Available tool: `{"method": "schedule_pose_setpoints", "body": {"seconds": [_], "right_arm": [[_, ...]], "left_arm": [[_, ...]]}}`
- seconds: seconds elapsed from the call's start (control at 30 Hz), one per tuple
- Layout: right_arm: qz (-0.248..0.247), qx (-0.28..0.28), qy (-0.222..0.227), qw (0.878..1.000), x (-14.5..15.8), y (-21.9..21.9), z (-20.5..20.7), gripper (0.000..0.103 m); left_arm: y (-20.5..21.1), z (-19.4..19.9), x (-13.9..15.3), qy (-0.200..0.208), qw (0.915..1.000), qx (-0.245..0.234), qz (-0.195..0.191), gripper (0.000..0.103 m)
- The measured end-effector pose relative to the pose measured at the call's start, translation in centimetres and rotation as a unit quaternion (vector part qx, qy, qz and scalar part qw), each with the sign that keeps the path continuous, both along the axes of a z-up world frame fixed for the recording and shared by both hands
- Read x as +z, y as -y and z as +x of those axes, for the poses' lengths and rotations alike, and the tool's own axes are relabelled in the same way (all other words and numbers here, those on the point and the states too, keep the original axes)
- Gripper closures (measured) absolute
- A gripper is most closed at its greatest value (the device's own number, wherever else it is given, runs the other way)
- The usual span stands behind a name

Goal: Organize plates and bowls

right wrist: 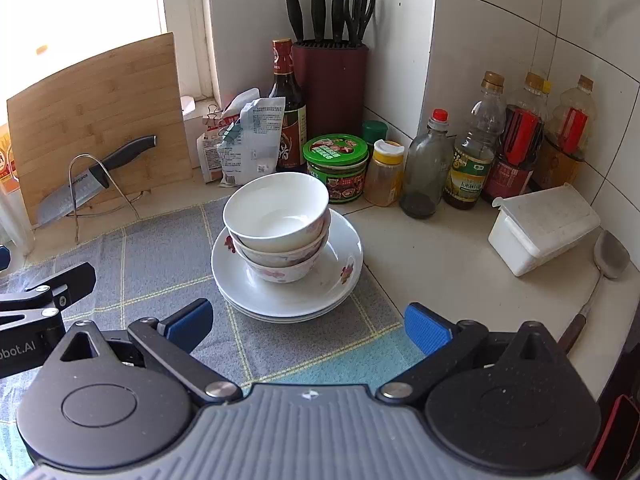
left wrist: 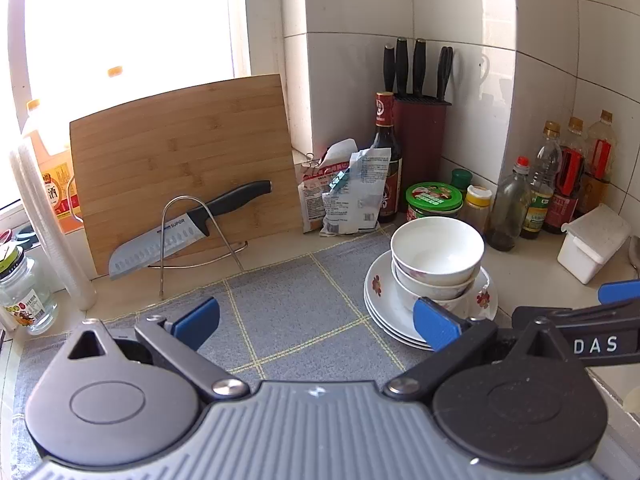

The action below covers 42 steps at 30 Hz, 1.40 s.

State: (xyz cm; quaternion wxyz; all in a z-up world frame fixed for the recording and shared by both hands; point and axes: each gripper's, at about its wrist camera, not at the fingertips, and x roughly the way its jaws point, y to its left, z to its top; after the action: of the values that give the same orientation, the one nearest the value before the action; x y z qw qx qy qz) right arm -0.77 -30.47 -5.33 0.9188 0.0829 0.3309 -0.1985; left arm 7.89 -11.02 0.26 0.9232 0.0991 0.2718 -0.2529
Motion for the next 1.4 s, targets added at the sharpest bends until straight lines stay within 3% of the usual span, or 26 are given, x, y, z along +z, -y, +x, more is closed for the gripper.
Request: {"method": "schedule_pose_setpoints", "body": {"seconds": [1.4], "right_arm": [[-0.004, 0.009, -0.006, 1.000, -0.11, 0.60, 0.68, 0.000]], "left_arm": [[0.66, 0.46, -0.01, -0.007, 1.0000, 0.002, 0.003, 0.001]]}}
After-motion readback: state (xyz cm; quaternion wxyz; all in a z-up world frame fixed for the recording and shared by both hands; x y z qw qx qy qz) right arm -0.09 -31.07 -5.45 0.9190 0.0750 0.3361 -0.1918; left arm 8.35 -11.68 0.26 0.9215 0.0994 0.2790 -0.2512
